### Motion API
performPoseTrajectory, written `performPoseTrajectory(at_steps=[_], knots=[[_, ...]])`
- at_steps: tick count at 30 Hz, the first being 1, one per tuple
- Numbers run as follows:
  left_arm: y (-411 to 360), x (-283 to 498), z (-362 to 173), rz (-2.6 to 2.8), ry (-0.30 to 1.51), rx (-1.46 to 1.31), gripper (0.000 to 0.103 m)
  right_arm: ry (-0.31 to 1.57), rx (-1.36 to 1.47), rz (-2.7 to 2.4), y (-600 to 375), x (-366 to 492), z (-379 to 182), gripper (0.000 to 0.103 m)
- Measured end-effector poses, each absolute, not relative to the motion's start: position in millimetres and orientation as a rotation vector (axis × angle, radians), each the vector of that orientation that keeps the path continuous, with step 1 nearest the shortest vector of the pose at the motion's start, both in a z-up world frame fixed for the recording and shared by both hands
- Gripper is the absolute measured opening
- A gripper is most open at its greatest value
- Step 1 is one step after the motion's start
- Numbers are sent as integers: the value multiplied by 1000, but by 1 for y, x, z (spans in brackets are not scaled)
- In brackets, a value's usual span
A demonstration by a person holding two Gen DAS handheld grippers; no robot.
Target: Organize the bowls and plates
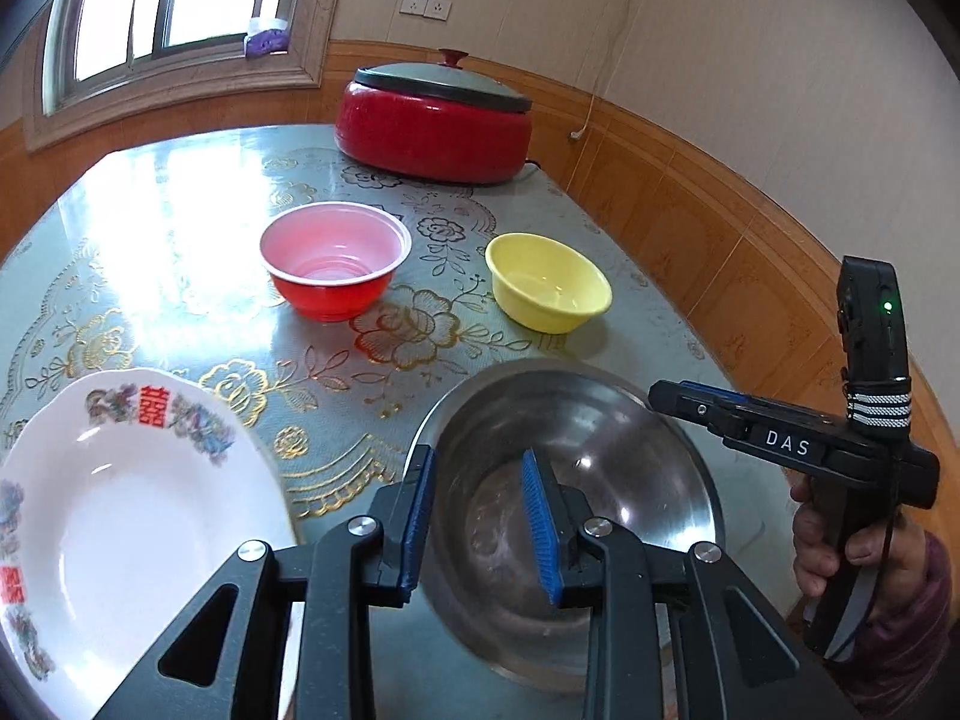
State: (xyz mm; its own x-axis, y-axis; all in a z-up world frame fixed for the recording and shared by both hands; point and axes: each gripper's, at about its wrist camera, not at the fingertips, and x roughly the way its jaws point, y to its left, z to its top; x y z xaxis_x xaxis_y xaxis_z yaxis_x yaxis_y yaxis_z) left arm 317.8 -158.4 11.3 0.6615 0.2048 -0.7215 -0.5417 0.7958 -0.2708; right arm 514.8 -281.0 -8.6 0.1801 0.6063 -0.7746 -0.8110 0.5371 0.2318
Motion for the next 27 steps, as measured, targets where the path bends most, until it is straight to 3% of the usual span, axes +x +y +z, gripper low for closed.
performPoseTrajectory(at_steps=[10,27], knots=[[-135,373,18,434,761,-502,32,938,-201,967,-252,566,7,29],[-87,465,-5,424,845,-564,32,1008,-188,900,-198,634,-25,27]])
